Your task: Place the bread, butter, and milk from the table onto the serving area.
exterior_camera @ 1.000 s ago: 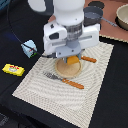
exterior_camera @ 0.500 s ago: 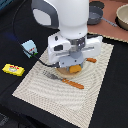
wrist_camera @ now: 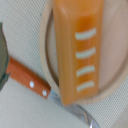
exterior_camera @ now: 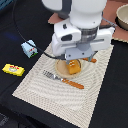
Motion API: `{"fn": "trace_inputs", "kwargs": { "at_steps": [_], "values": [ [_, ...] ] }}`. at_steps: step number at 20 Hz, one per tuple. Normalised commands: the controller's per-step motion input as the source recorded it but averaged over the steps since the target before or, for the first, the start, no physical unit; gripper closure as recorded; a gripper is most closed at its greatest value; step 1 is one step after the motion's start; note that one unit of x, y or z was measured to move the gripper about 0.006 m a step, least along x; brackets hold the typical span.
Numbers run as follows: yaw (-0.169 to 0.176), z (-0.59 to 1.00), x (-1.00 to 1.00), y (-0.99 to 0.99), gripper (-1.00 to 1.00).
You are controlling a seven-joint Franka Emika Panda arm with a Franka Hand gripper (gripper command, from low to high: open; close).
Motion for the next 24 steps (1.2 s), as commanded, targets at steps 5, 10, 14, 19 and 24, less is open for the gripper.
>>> {"fn": "trace_inputs", "kwargs": {
  "at_steps": [5,10,14,19,24],
  "values": [
    [-0.015,-0.16,-0.90,-0.43,-1.00],
    [-0.007,-0.11,-0.89,-0.49,-1.00],
    [-0.018,0.24,-0.89,-0.37,-1.00],
    [0.013,0.29,-0.87,-0.14,-1.00],
    [0.034,0.00,-0.80,0.01,-1.00]
  ]
}}
